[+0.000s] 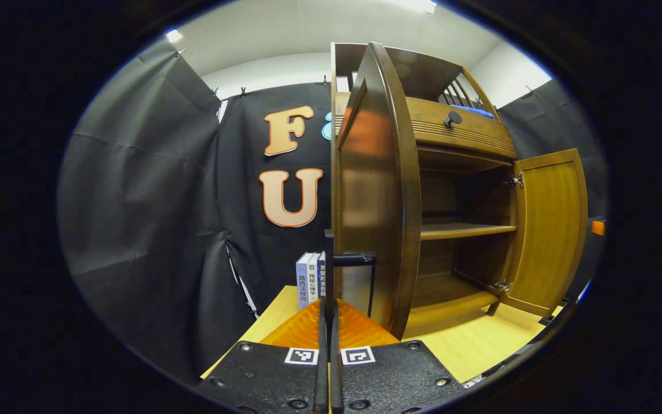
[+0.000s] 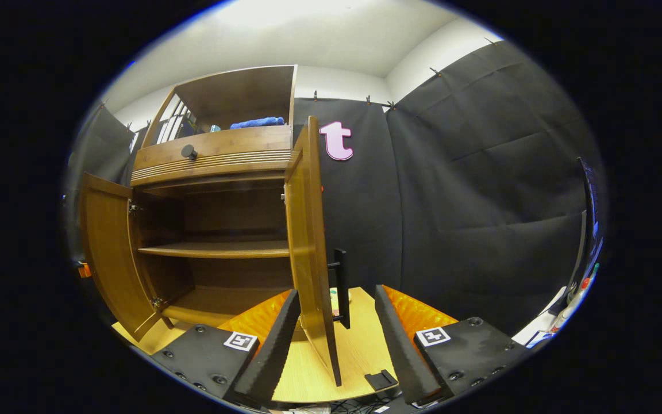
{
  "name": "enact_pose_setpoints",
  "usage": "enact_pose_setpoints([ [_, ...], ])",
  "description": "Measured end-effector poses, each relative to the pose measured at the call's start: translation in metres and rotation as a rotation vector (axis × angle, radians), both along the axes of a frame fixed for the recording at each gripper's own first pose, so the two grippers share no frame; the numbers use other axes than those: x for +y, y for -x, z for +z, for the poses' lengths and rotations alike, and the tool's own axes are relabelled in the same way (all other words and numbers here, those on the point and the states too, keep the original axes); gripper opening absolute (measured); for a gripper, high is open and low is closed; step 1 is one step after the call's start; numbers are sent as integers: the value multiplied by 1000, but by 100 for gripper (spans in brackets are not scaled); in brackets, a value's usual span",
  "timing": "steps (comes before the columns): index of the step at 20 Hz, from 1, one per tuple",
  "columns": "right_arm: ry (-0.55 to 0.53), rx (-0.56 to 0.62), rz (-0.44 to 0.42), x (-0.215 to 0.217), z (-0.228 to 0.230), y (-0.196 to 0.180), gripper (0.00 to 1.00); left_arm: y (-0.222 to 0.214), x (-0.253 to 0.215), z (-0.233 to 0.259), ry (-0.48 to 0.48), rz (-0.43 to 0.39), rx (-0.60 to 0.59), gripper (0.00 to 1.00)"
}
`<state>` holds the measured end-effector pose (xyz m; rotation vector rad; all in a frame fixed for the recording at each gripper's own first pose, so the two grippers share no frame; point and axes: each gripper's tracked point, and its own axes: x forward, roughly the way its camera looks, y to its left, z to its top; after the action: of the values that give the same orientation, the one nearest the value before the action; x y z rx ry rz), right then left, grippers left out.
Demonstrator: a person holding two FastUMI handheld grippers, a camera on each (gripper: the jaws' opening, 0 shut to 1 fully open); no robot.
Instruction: Open the right door of the double-door shoe cabinet with the right hand, and open the left door with the left hand.
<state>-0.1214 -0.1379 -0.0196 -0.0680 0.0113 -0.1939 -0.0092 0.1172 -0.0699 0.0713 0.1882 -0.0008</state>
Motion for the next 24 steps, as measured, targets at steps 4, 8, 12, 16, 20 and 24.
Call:
enact_pose_setpoints([
  [4,4,-3,5,6,2,0,78,0,10,-1,8,-14,2,0],
  [8,9,0,3,9,2,-1,78,0,14,0,20,-32,-1,0],
  [12,2,1,7,9,0,-1,78,0,25,-1,85,-42,-11,0],
  [16,-8,7,3,5,0,1,78,2,27,-2,101,-40,-4,0],
  [20,3,2,0,3,4,3,78,11,26,-2,86,3,24,0],
  [24,5,1,11,4,5,0,79,32,23,8,50,53,27,1],
])
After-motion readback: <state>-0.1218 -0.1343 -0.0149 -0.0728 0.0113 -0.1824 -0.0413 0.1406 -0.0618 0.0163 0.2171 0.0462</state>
